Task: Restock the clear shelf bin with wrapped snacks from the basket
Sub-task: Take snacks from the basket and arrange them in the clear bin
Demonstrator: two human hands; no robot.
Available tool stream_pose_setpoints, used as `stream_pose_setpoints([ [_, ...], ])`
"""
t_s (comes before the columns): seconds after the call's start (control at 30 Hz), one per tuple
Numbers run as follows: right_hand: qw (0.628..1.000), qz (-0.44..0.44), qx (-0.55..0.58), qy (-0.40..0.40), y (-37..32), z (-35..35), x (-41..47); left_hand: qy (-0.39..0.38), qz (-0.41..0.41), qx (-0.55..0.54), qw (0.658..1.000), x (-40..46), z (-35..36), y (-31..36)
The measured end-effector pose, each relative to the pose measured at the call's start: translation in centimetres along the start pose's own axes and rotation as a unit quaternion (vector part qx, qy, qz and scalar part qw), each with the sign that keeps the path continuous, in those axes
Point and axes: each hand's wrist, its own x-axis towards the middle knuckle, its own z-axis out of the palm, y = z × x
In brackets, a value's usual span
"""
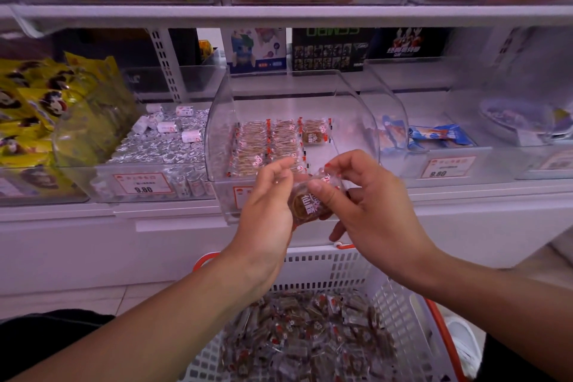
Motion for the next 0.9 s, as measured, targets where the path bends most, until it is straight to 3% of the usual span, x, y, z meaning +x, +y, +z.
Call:
stream_pose_setpoints([
  [0.13,1.0,-0.022,0.02,-0.008,-0.3,0.5,-0.4,0.019,0.067,0.03,0.997,-0.4,0.2,-0.1],
  [0.33,0.991,-0.101,-0.079,-0.037,-0.2,0.2,-0.4,-0.018,0.172,0.136,0.976,-1.0,0.1,0.3],
  [0.43,0.988,-0.127,-0.092,-0.011,-0.1,0.2,-0.5,-0.012,0.147,0.122,0.982,-0.7,0.4,0.6],
  [0.5,0.984,-0.146,-0.097,0.007,0.0,0.0,-0.3,-0.006,0.083,0.056,0.995,-0.6,0.5,0.9],
  [0.63,0.97,-0.207,-0.128,0.003,-0.4,-0.7,0.3,-0.11,-0.039,-0.004,0.993,-0.6,0.1,2.0],
  [0.7,0.955,-0.241,-0.171,0.002,-0.4,-0.8,0.5,-0.122,-0.046,-0.021,0.991,-0.6,-0.1,2.1],
  [0.9,0.94,-0.27,-0.208,0.01,-0.3,-0.5,0.9,-0.059,0.015,-0.02,0.998,-0.6,0.4,1.5],
])
